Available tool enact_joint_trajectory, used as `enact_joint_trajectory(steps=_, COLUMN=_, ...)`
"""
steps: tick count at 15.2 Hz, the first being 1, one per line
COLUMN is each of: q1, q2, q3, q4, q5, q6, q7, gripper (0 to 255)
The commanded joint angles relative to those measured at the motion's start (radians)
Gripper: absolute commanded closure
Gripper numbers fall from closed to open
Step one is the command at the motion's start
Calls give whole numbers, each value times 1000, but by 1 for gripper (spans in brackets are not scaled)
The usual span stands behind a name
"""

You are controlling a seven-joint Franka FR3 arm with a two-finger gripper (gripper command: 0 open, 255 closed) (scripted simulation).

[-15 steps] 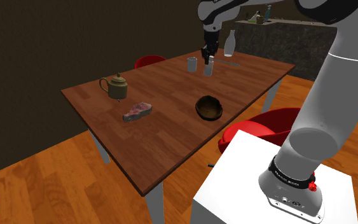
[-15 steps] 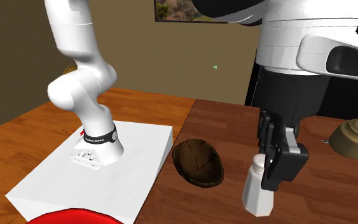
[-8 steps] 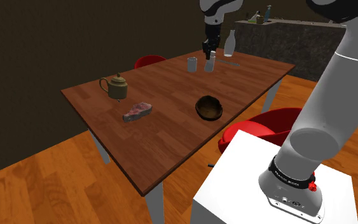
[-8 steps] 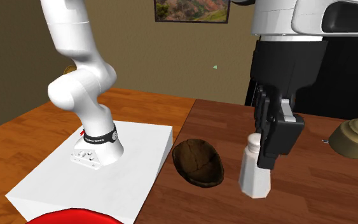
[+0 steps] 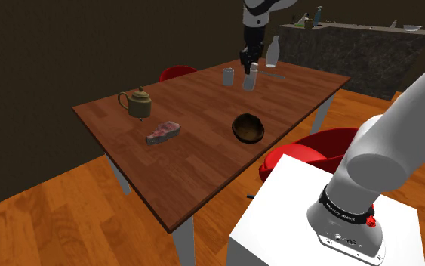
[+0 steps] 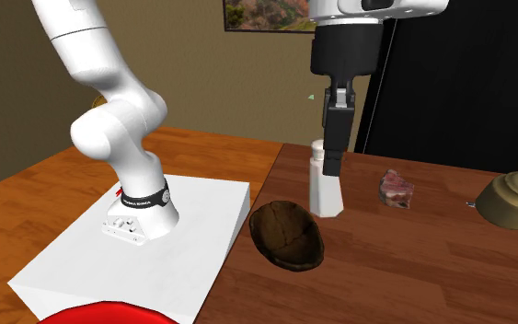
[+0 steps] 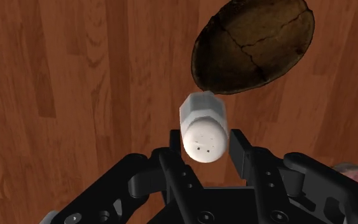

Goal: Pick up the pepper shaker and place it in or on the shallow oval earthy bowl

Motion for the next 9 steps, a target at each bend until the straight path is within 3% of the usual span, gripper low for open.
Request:
enact_joint_trajectory(steps=1, q1=10, q2=-62, q3=28, q4=-50, q5=-9, q6=-17, q7=42, gripper=255)
enact_joint_trajectory(steps=4, q1=26, q2=-146, q3=73, q4=-111, q5=-11, q6=-49, q7=101, gripper=255)
enact_joint_trajectory(steps=9, q1=23, q2=-143, q3=69, q4=-175, q5=-16, q6=18, q7=108, gripper=255)
